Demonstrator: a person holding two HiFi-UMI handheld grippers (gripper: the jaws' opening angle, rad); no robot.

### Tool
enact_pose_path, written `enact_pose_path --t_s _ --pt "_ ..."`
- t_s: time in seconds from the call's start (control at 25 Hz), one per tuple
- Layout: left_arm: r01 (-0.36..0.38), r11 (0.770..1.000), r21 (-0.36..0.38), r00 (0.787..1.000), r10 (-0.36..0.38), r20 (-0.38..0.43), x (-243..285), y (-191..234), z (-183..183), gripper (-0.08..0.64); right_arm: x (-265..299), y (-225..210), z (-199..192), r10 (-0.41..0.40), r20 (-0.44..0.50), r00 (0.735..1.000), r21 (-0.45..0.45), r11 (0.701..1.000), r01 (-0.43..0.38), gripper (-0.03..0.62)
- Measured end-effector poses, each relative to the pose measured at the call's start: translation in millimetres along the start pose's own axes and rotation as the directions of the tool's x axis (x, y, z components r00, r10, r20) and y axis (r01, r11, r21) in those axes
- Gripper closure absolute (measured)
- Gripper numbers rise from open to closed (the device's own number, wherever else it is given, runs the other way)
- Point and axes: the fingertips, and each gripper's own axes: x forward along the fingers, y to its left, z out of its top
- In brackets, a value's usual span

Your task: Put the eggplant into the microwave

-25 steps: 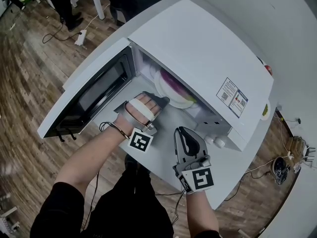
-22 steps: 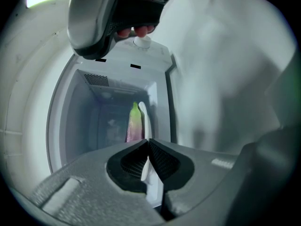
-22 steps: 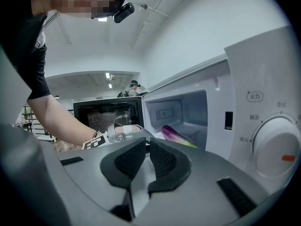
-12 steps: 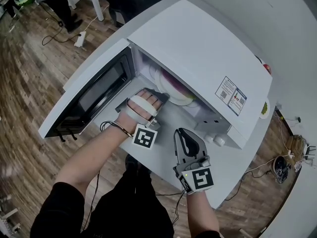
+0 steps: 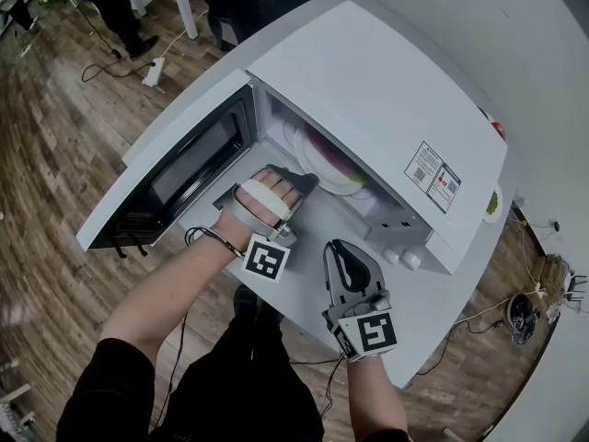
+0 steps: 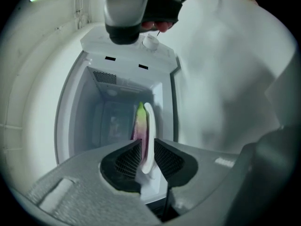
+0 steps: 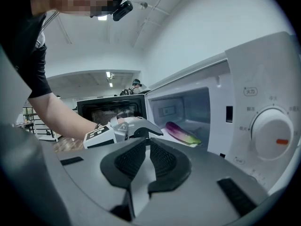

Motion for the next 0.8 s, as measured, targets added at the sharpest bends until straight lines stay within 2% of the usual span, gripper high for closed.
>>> enact_pose_path --t_s 0.2,0.52,0.8 --pt "-0.003 1.0 0.018 1.0 0.003 0.001 1 2 1 0.548 -1 2 0 0.011 0.013 1.0 0.003 1.0 -0.011 0.552" --pt "0.022 1.0 0.018 1.0 -0.022 -0.006 13 3 1 0.551 -5 -7 3 -0.017 0.005 1.0 0.017 1.0 0.017 0.552" --pt "0.009 1.0 -0.004 1.0 -0.009 0.003 19 7 4 0.551 -6 -12 2 -0.021 0.011 1.0 0.024 0.999 0.021 0.552"
